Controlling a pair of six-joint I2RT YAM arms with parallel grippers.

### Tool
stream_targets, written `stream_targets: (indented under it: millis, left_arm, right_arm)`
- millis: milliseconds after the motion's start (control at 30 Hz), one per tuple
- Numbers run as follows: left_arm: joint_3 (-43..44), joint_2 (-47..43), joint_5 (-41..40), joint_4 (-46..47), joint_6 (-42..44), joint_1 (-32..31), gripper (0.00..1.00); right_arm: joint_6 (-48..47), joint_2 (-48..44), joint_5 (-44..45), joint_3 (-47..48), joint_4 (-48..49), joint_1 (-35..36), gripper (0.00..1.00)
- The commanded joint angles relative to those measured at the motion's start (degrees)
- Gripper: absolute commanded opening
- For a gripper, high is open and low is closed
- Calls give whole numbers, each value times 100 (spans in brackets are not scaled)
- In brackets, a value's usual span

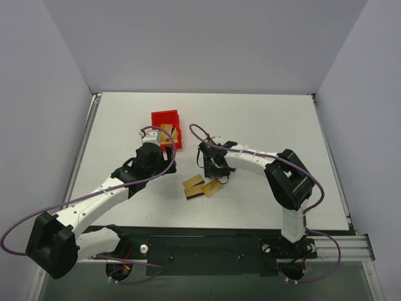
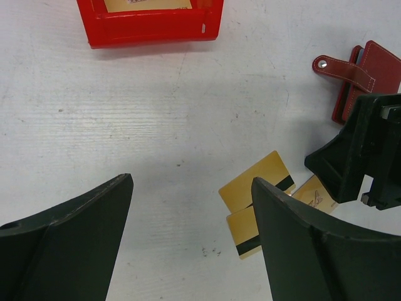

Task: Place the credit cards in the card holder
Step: Move the credit card to the corner of the board.

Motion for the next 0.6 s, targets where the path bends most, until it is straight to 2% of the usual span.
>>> stream_targets:
  millis: [0, 567]
  left_arm:
    - [10, -153, 28, 270, 52, -30, 87]
    - [-253, -232, 116, 314, -97, -83, 86]
  right_arm:
    - [202, 22, 141, -242, -394, 75, 47]
    - [18, -496, -281, -1306, -60, 426, 46]
